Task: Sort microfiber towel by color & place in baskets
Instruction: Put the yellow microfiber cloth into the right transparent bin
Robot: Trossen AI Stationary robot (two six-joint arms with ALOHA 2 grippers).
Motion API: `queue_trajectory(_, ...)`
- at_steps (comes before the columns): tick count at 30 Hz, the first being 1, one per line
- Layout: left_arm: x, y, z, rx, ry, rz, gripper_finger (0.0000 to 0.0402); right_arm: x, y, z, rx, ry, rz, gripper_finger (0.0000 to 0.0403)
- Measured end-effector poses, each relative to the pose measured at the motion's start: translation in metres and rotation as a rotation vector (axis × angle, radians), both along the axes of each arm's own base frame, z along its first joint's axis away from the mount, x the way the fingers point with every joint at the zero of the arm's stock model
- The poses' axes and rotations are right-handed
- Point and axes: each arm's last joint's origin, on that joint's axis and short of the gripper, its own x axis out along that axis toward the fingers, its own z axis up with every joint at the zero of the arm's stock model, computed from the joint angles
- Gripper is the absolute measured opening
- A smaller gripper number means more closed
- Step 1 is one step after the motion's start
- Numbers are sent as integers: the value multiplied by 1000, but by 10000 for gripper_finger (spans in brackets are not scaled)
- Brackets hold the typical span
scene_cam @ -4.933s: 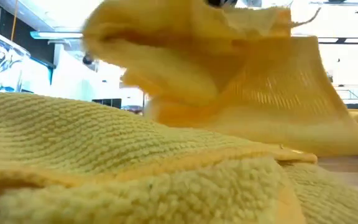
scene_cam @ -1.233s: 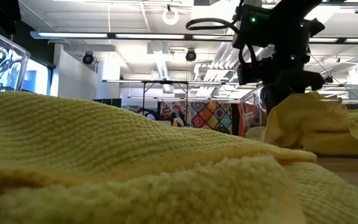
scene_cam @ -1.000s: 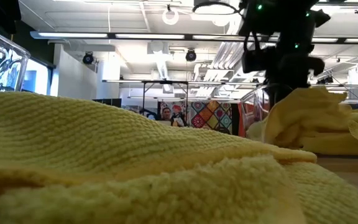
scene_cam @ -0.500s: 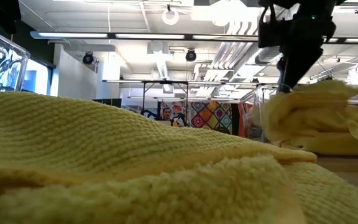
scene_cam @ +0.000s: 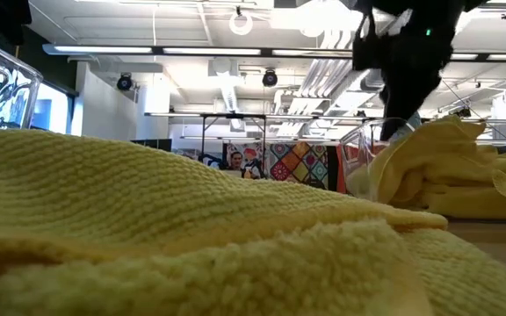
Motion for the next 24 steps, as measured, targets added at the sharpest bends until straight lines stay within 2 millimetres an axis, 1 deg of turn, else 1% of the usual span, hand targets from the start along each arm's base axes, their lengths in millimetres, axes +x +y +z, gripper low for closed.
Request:
queue_trajectory(5, 0, 0, 0, 15, -8, -4, 170, -17, 7, 30, 56, -114, -59, 165)
queue_trajectory(7, 0, 1, 0, 27, -18, 0, 170, -23, 11, 38, 79, -162, -75, 163)
queue_trajectory(11, 1, 1, 1, 57, -35, -7, 170, -27, 22, 46, 158, -224, -107, 151)
queue_trajectory(13, 1, 1, 1, 67, -32, -25, 170, -25, 29, 47, 200, -244, -86, 144)
queue_trajectory(16, 1, 1, 1, 77, -28, -44, 170, -21, 41, 46, 217, -268, -36, 131)
queue_trajectory(18, 1, 1, 1, 82, -26, -55, 170, -21, 49, 45, 202, -268, -41, 116)
queue_trajectory(20, 1, 1, 1, 86, -25, -62, 170, -21, 57, 47, 176, -267, -64, 92)
queue_trajectory(24, 1, 1, 1, 97, -19, -85, 170, -24, 75, 60, 160, -225, -97, 19)
